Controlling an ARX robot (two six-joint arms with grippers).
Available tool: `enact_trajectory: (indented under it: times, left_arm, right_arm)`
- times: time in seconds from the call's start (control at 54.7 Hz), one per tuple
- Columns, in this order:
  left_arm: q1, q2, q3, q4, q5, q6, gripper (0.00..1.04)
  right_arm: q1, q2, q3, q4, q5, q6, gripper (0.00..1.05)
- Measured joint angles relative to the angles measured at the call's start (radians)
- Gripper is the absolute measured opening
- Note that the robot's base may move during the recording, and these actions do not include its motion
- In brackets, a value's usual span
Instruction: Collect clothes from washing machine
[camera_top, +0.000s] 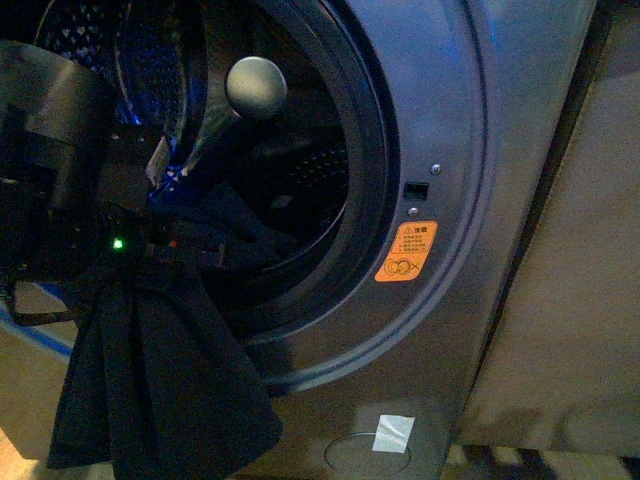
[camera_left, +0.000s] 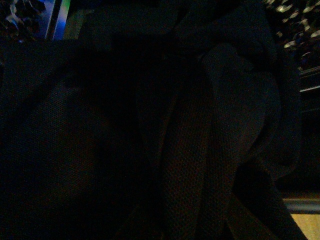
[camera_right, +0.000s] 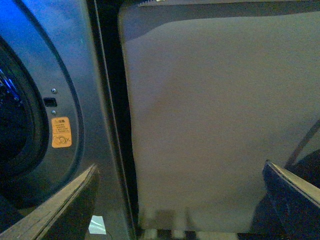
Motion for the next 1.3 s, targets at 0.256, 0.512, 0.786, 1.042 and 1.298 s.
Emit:
enact_trajectory:
  times: [0.256,0.512,0.786,1.042,1.298]
  left_arm:
    - [0.01,-0.255,-0.151,0.018,0.092,-0.005,0.11]
    - [0.016,-0.467,-0.198,-0.015,0.153,-0.022,0.11]
    - [-0.064,-0.653,-0.102,-0.111,0.187,0.003,0.11]
    - [-0.17,-0.678,0.101,-0.22,0.232,0.065,0.11]
    - [-0.27,-0.583,0.41,-0.359,0.239,0.107,0.11]
  right_arm:
    - [0.0,0.0,0.0,0.0,0.0,0.0,0.97]
    - [0.0,0.0,0.0,0.0,0.0,0.0,0.97]
    - [0.0,0.0,0.0,0.0,0.0,0.0,0.97]
    - [0.0,0.0,0.0,0.0,0.0,0.0,0.97]
    - [0.0,0.0,0.0,0.0,0.0,0.0,0.97]
